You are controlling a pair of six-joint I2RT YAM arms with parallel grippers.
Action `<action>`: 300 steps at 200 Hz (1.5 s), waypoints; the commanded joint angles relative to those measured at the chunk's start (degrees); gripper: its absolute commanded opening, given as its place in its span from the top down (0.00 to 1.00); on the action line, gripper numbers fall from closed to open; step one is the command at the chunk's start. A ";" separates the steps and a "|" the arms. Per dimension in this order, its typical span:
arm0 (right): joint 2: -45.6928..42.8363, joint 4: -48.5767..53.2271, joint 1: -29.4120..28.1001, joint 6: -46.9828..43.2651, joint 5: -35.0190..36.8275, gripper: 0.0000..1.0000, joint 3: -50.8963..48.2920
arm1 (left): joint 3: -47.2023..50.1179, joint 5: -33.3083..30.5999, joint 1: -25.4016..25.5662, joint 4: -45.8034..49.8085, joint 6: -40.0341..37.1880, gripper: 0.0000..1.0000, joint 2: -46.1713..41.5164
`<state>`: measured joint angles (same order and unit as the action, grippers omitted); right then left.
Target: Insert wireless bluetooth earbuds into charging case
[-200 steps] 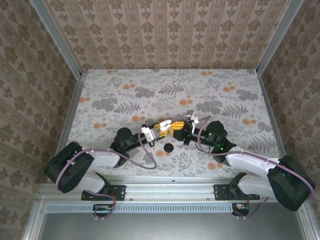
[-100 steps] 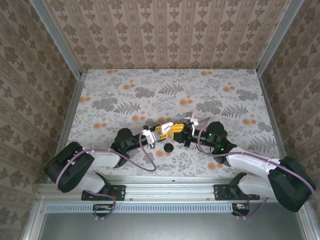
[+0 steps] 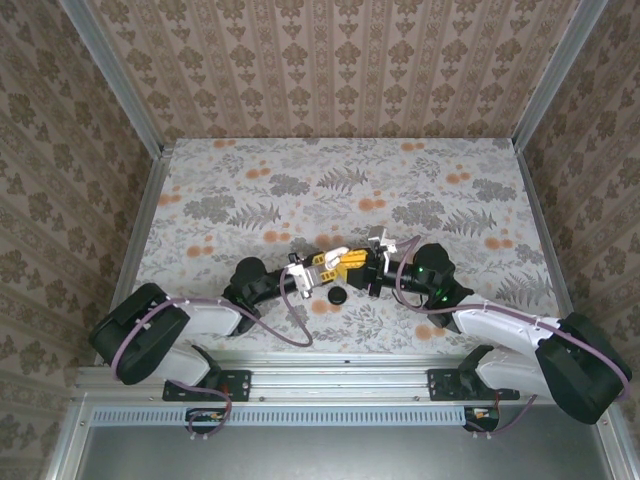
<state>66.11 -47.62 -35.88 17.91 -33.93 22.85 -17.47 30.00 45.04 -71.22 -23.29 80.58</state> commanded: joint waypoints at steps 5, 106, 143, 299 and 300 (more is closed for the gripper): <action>0.38 -2.80 0.12 -0.37 -1.05 0.78 0.00 | 0.07 0.59 0.45 -2.29 -1.58 0.90 -0.16; 2.79 -4.16 -0.59 0.17 -2.50 0.78 0.77 | -0.54 0.32 0.81 -2.26 -0.87 0.90 0.02; 3.20 -2.80 -0.77 -0.22 -3.14 0.78 1.14 | -0.41 0.24 0.88 -2.23 -0.85 0.90 -0.17; 2.12 7.36 -1.58 -4.29 0.17 0.73 4.21 | -0.43 -0.98 1.34 -2.04 -1.14 0.90 -0.42; 2.11 7.41 -1.57 -4.33 0.22 0.73 4.22 | -0.44 -0.98 1.35 -2.01 -1.14 0.90 -0.46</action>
<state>68.95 -43.38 -37.01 14.72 -35.24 25.78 -17.47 28.45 45.74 -70.28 -23.66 80.58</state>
